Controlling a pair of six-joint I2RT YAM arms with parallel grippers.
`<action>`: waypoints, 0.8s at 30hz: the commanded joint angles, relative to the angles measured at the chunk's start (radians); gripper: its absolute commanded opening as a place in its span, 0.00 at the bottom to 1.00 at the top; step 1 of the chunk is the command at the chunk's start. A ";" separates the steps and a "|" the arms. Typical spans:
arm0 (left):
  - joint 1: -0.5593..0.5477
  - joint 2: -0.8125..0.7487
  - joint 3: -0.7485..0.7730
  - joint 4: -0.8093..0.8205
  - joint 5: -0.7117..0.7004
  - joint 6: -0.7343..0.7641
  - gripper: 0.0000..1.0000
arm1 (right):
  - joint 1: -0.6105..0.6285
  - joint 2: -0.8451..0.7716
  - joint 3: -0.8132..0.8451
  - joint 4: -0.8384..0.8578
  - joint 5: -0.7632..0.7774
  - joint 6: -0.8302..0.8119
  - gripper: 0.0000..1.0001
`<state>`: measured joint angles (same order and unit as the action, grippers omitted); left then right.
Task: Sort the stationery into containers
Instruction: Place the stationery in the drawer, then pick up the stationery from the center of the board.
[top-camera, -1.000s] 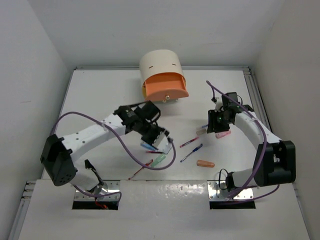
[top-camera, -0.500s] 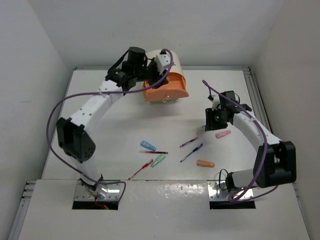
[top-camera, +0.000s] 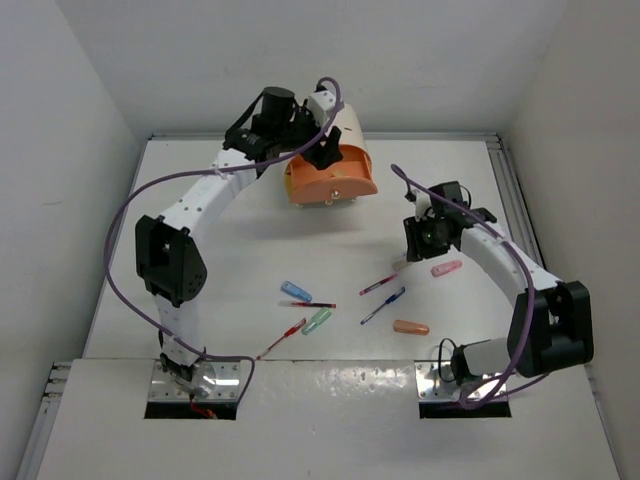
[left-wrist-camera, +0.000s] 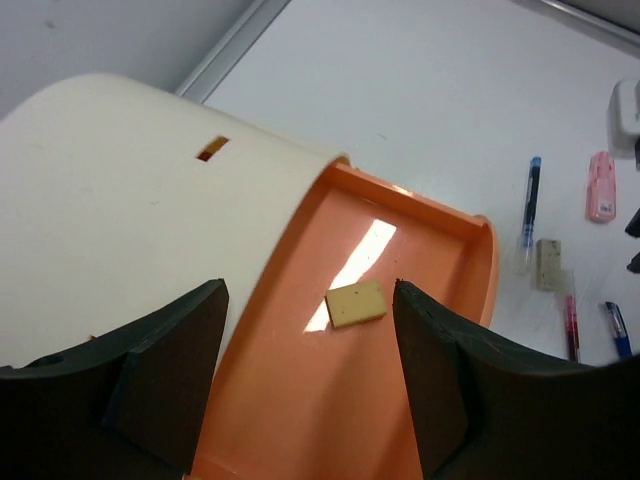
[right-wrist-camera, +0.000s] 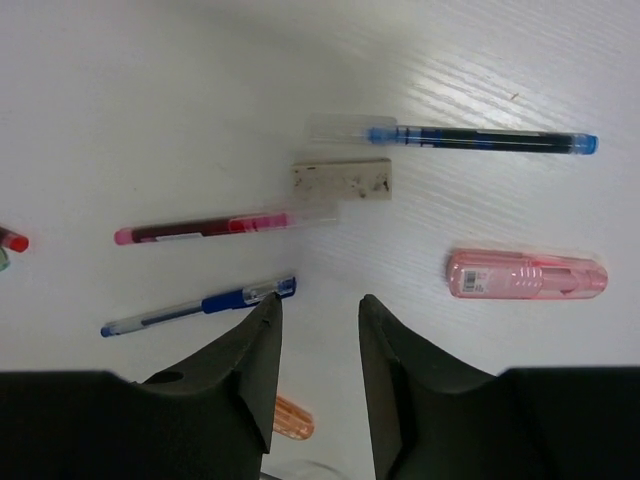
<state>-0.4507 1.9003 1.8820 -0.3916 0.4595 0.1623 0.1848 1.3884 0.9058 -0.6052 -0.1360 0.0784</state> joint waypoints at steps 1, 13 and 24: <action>0.018 -0.055 0.061 0.065 0.021 -0.035 0.73 | 0.048 -0.011 0.004 0.042 0.010 -0.066 0.36; 0.164 -0.382 -0.105 0.072 0.074 -0.060 0.75 | 0.212 0.153 0.031 -0.018 0.058 -0.147 0.18; 0.273 -0.616 -0.466 0.077 0.123 -0.061 0.77 | 0.193 0.215 0.100 0.013 0.151 0.062 0.82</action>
<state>-0.2073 1.2961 1.4517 -0.3309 0.5480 0.1184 0.3954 1.5917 0.9466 -0.6056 -0.0166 0.0525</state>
